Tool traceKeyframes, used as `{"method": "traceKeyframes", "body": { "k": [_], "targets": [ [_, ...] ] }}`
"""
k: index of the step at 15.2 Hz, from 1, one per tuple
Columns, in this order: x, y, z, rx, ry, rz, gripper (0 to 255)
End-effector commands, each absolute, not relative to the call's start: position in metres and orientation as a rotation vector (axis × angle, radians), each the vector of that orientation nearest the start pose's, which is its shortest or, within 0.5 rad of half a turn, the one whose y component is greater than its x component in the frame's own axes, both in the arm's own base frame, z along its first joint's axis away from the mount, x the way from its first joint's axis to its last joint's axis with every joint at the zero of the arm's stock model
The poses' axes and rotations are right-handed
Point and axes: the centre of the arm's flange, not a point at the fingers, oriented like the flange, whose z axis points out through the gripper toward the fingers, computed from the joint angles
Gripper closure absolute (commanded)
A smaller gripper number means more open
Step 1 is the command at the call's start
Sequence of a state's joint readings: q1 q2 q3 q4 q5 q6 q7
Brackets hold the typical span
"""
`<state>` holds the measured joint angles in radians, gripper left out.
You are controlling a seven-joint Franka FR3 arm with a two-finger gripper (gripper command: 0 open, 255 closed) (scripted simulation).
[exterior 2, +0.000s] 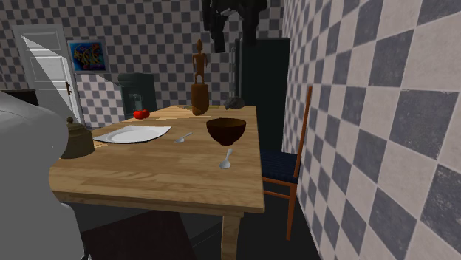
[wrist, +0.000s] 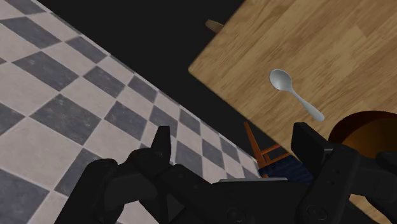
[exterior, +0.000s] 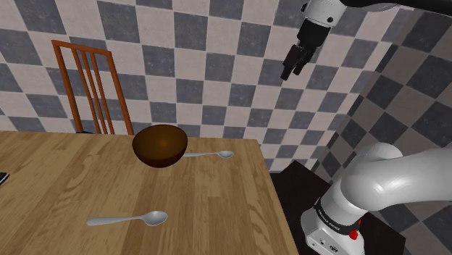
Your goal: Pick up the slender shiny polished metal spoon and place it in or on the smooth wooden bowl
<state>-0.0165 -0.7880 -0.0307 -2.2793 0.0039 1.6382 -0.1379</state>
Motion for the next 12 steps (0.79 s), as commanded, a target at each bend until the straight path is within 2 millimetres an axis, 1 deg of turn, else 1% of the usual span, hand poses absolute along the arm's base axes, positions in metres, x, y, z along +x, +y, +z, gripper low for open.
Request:
{"method": "traceKeyframes", "body": {
  "k": [1, 6, 12],
  "targets": [
    [0.313, -0.018, 0.634, -3.117, -0.153, -0.232, 0],
    [0.341, 0.007, 0.583, -3.071, -0.320, -0.236, 0],
    [0.372, 0.042, 0.523, -3.006, -0.514, -0.240, 0]
  ]
}}
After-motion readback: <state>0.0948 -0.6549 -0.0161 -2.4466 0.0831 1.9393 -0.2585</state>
